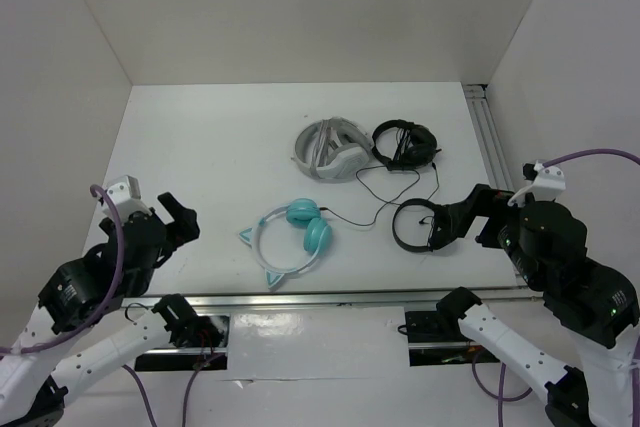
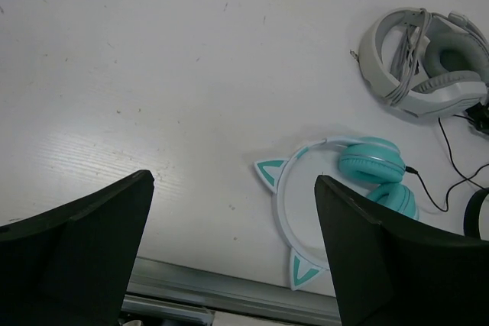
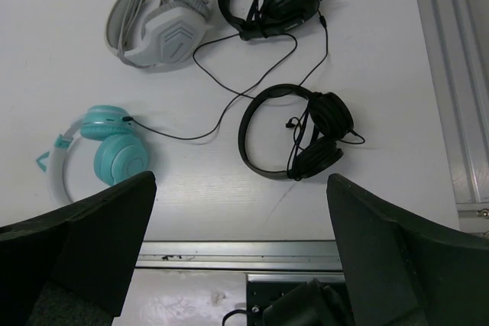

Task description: Wrap the headphones

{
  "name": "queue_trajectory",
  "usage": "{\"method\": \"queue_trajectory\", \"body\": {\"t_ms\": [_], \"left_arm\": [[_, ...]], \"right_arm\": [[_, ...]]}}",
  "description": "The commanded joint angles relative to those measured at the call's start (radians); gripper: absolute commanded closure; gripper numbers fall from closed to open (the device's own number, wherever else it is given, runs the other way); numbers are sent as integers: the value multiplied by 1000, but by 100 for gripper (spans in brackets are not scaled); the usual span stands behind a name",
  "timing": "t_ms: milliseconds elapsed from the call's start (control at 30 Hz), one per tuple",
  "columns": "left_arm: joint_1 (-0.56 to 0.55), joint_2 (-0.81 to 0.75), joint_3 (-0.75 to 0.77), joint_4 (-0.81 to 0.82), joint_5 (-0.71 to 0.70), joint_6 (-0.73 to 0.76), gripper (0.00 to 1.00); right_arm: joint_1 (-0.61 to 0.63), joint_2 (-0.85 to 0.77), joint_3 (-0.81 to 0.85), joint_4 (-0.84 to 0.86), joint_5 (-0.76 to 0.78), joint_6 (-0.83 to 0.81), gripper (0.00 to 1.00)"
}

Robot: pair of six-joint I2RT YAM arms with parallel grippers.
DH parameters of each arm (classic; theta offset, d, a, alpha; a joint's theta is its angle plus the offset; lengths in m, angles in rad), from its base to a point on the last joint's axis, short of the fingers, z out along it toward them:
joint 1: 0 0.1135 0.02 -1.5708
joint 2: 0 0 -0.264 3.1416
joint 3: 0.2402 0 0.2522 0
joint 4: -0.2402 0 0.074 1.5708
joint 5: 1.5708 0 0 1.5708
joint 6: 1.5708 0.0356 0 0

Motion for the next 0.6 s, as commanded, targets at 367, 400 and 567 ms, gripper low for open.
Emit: {"method": "queue_trajectory", "body": {"t_ms": [367,400,567], "left_arm": [[5,71,21,-3,29,-68,0],[5,193,49,-14,56,-120,0],[5,470,-27,135,251,-255,0]], "right_arm": [[12,19,-22,33,-68,-15,0],[12,28,-22,48,-85,-15,0],[12,29,-33,112,-140,-15,0]]}}
